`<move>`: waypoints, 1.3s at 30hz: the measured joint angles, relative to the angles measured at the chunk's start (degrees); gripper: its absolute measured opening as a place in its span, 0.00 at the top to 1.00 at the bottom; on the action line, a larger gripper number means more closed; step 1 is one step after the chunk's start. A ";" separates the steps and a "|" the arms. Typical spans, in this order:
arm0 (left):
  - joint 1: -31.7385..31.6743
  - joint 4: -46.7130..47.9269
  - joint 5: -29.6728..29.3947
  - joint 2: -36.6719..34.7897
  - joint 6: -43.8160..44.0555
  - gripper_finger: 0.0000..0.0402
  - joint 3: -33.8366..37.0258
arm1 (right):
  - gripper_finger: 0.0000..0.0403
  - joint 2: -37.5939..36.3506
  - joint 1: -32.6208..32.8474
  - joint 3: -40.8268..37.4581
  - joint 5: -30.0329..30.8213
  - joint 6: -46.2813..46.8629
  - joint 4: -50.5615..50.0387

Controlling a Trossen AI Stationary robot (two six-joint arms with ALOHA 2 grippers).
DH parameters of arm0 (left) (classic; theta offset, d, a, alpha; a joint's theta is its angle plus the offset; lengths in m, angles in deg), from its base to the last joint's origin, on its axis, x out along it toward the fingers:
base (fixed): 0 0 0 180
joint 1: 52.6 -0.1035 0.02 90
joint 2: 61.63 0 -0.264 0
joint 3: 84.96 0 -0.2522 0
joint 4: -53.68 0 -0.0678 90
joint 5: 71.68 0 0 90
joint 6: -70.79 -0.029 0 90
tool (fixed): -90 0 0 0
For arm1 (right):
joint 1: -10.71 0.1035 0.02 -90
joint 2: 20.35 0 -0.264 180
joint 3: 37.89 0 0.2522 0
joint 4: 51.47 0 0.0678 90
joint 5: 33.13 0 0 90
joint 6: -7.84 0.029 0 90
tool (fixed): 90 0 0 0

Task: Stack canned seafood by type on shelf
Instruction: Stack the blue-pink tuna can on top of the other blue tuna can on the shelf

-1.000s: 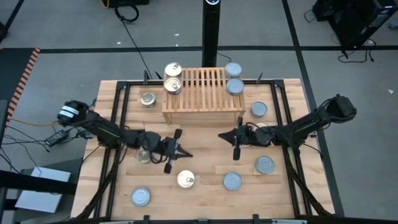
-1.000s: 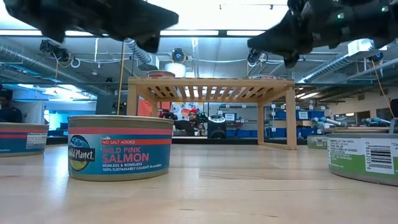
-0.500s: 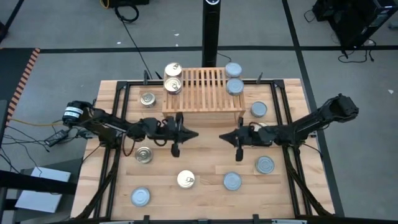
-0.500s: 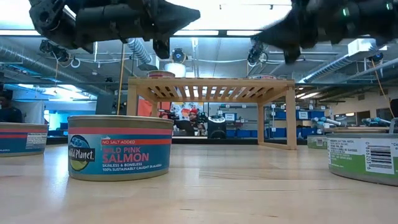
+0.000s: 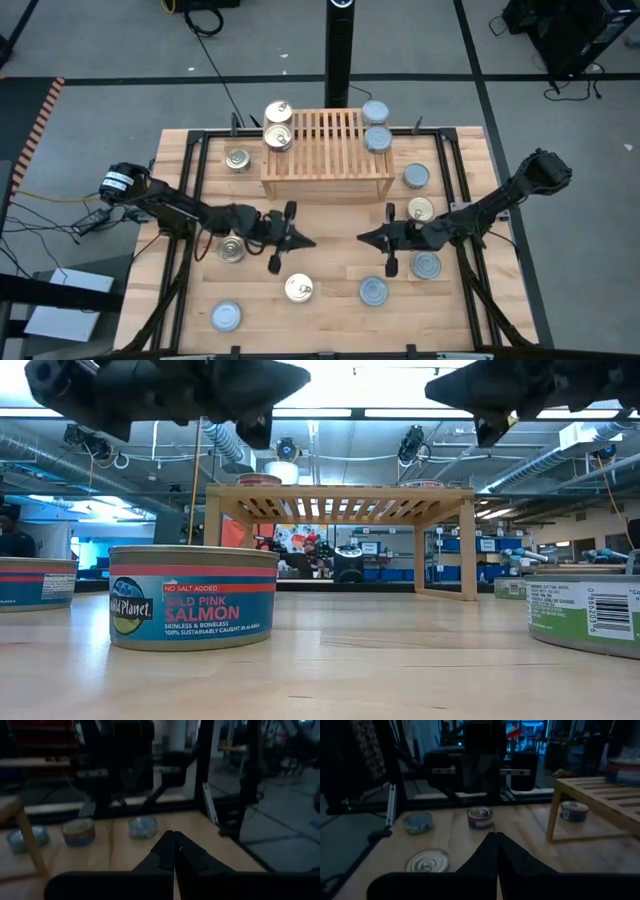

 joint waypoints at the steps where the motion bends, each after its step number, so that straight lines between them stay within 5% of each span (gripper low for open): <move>1: 0.57 0.73 -0.87 0.02 0.00 0.99 0.02 | 0.98 0.07 -0.09 -0.02 0.00 0.11 -0.47; 12: 2.92 3.62 -5.13 0.00 -0.73 0.99 0.02 | 0.98 0.21 2.73 -0.06 -0.20 15.90 -14.52; 23: 4.66 4.46 -5.43 0.00 2.59 0.99 -0.46 | 0.92 0.21 2.97 -0.06 -2.23 16.84 -12.80; 27: 9.32 6.14 -10.64 0.00 2.92 0.99 -0.48 | 0.93 0.21 4.42 -0.06 -2.81 16.64 -12.79; 32: 13.07 15.44 -14.09 -0.01 6.43 0.99 -3.31 | 0.94 0.21 5.92 -0.06 -2.26 17.04 -12.89; 39: 15.83 40.07 -17.51 -0.04 17.52 0.99 -11.64 | 0.94 0.21 5.40 -0.06 -2.08 15.21 -12.89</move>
